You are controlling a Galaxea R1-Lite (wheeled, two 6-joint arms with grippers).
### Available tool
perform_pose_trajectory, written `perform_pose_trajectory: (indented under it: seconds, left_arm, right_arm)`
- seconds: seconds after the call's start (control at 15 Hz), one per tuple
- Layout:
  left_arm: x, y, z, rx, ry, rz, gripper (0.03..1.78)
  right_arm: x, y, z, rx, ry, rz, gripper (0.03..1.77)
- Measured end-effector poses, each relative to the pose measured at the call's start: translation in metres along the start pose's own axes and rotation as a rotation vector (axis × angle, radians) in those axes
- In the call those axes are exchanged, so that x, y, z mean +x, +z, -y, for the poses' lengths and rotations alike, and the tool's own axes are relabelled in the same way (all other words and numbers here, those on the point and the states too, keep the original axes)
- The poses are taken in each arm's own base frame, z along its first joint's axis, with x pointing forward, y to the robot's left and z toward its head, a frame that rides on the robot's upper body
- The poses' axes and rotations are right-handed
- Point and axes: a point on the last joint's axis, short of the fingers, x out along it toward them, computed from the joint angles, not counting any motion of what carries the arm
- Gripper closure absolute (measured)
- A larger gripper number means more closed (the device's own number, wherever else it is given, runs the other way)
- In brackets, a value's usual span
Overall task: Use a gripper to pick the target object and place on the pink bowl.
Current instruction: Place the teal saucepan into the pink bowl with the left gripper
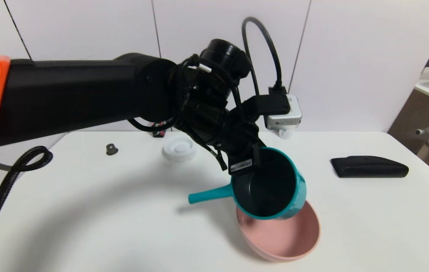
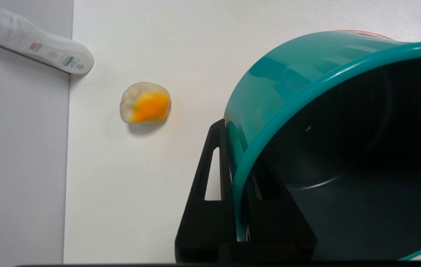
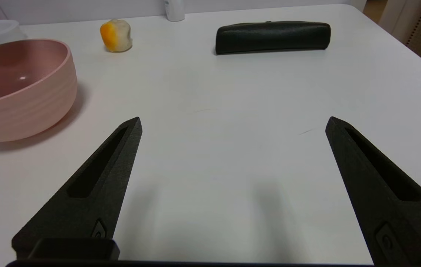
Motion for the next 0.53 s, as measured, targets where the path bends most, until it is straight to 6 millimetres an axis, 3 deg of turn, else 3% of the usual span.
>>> perform_pose_trajectory:
  seconds: [0.27, 0.53]
  left_arm:
    - [0.031, -0.007, 0.006, 0.003, -0.038, -0.018, 1.68]
    - [0.044, -0.012, 0.009, 0.001, -0.046, -0.050, 1.68]
  right_arm:
    - [0.000, 0.000, 0.000, 0.000, 0.000, 0.000, 0.09]
    - [0.000, 0.000, 0.000, 0.000, 0.000, 0.000, 0.09]
